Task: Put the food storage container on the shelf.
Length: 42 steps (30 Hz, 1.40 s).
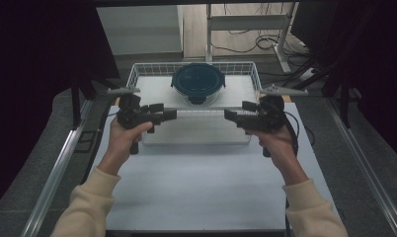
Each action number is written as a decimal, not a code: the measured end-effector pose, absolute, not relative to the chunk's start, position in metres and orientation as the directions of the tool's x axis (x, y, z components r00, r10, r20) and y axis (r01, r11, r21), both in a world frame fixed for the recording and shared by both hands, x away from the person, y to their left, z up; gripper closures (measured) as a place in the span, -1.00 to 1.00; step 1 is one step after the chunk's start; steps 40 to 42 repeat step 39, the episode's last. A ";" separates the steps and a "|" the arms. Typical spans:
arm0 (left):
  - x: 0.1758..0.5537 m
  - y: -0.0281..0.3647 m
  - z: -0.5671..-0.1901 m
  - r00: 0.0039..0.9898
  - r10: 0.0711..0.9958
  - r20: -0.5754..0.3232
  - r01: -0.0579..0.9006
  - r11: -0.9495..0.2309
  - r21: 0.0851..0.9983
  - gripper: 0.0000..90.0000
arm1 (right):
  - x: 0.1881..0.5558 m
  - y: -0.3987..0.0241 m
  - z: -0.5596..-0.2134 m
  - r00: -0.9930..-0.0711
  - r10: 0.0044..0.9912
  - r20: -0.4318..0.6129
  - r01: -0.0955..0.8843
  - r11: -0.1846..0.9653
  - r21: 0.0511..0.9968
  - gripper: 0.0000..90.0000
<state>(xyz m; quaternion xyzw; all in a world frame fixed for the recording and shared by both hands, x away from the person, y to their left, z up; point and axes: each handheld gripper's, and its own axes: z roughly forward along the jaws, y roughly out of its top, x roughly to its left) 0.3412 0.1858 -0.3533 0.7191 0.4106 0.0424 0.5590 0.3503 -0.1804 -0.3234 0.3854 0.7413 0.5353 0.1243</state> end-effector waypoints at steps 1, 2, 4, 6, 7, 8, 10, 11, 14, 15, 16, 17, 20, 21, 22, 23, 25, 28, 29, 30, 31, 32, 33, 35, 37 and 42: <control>0.335 0.187 -0.358 0.662 0.640 -0.391 0.541 -0.047 0.840 -0.51 | 0.344 -0.184 -0.330 -0.673 0.705 0.223 0.432 0.130 0.892 -0.52; 0.329 0.189 -0.363 0.661 0.646 -0.382 0.536 -0.050 0.843 -0.51 | 0.339 -0.188 -0.336 -0.671 0.707 0.223 0.432 0.128 0.893 -0.52; 0.318 0.192 -0.373 0.655 0.655 -0.377 0.536 -0.051 0.843 -0.50 | 0.329 -0.196 -0.351 -0.671 0.710 0.212 0.432 0.142 0.891 -0.51; 0.308 0.194 -0.384 0.652 0.666 -0.363 0.535 -0.065 0.842 -0.50 | 0.319 -0.204 -0.366 -0.669 0.716 0.200 0.433 0.157 0.888 -0.51; 0.303 0.194 -0.390 0.647 0.674 -0.356 0.534 -0.068 0.843 -0.50 | 0.315 -0.208 -0.373 -0.662 0.725 0.193 0.435 0.161 0.886 -0.51; 0.300 0.194 -0.395 0.648 0.678 -0.346 0.534 -0.081 0.842 -0.50 | 0.310 -0.213 -0.380 -0.656 0.732 0.186 0.436 0.166 0.884 -0.51; 0.292 0.193 -0.408 0.641 0.690 -0.337 0.541 -0.094 0.836 -0.50 | 0.302 -0.220 -0.395 -0.649 0.734 0.200 0.448 0.156 0.881 -0.51; 0.288 0.191 -0.416 0.646 0.691 -0.324 0.546 -0.121 0.829 -0.50 | 0.298 -0.224 -0.402 -0.646 0.735 0.207 0.457 0.155 0.876 -0.51; 0.280 0.187 -0.435 0.642 0.701 -0.309 0.564 -0.160 0.810 -0.51 | 0.289 -0.231 -0.421 -0.637 0.744 0.203 0.481 0.177 0.859 -0.50; 0.278 0.187 -0.441 0.643 0.704 -0.303 0.567 -0.172 0.806 -0.51 | 0.286 -0.233 -0.427 -0.631 0.750 0.199 0.486 0.183 0.855 -0.50; 0.276 0.187 -0.447 0.639 0.706 -0.305 0.574 -0.175 0.800 -0.51 | 0.283 -0.235 -0.432 -0.630 0.749 0.203 0.495 0.186 0.848 -0.50; 0.274 0.187 -0.451 0.634 0.709 -0.308 0.584 -0.179 0.791 -0.50 | 0.281 -0.236 -0.437 -0.630 0.749 0.205 0.503 0.193 0.843 -0.50; 0.266 0.190 -0.462 0.620 0.725 -0.299 0.595 -0.186 0.782 -0.50 | 0.273 -0.239 -0.452 -0.626 0.756 0.192 0.516 0.217 0.828 -0.50; 0.263 0.191 -0.465 0.615 0.731 -0.295 0.596 -0.187 0.781 -0.50 | 0.271 -0.239 -0.456 -0.626 0.756 0.191 0.521 0.224 0.823 -0.50; 0.261 0.193 -0.468 0.611 0.736 -0.293 0.600 -0.188 0.778 -0.50 | 0.270 -0.240 -0.460 -0.626 0.756 0.190 0.525 0.228 0.820 -0.50; 0.260 0.195 -0.471 0.602 0.742 -0.293 0.606 -0.186 0.774 -0.50 | 0.268 -0.240 -0.463 -0.625 0.756 0.194 0.532 0.230 0.815 -0.50; 0.257 0.197 -0.478 0.585 0.758 -0.287 0.615 -0.184 0.767 -0.50 | 0.268 -0.239 -0.470 -0.622 0.759 0.193 0.540 0.236 0.808 -0.50; 0.256 0.198 -0.485 0.573 0.768 -0.286 0.632 -0.192 0.751 -0.50 | 0.269 -0.236 -0.476 -0.617 0.767 0.176 0.547 0.257 0.797 -0.50; 0.256 0.198 -0.487 0.571 0.770 -0.285 0.632 -0.190 0.751 -0.51 | 0.270 -0.236 -0.477 -0.618 0.766 0.176 0.549 0.260 0.795 -0.50; 0.255 0.198 -0.488 0.571 0.766 -0.296 0.634 -0.183 0.751 -0.50 | 0.270 -0.235 -0.478 -0.619 0.766 0.174 0.548 0.263 0.794 -0.50; 0.256 0.198 -0.488 0.570 0.764 -0.303 0.638 -0.179 0.749 -0.50 | 0.270 -0.235 -0.478 -0.621 0.766 0.169 0.544 0.266 0.796 -0.50; 0.256 0.198 -0.489 0.565 0.764 -0.310 0.642 -0.171 0.748 -0.50 | 0.270 -0.235 -0.478 -0.619 0.768 0.167 0.546 0.267 0.795 -0.50; 0.256 0.199 -0.489 0.564 0.767 -0.306 0.639 -0.170 0.750 -0.50 | 0.270 -0.236 -0.478 -0.617 0.769 0.166 0.545 0.265 0.796 -0.50; 0.257 0.200 -0.491 0.557 0.774 -0.302 0.641 -0.170 0.749 -0.50 | 0.270 -0.237 -0.478 -0.615 0.771 0.164 0.543 0.263 0.798 -0.51; 0.257 0.201 -0.492 0.553 0.779 -0.294 0.640 -0.172 0.749 -0.50 | 0.271 -0.238 -0.479 -0.615 0.773 0.156 0.536 0.264 0.802 -0.52; 0.256 0.202 -0.494 0.550 0.789 -0.276 0.636 -0.182 0.750 -0.50 | 0.271 -0.238 -0.480 -0.609 0.779 0.147 0.531 0.263 0.805 -0.53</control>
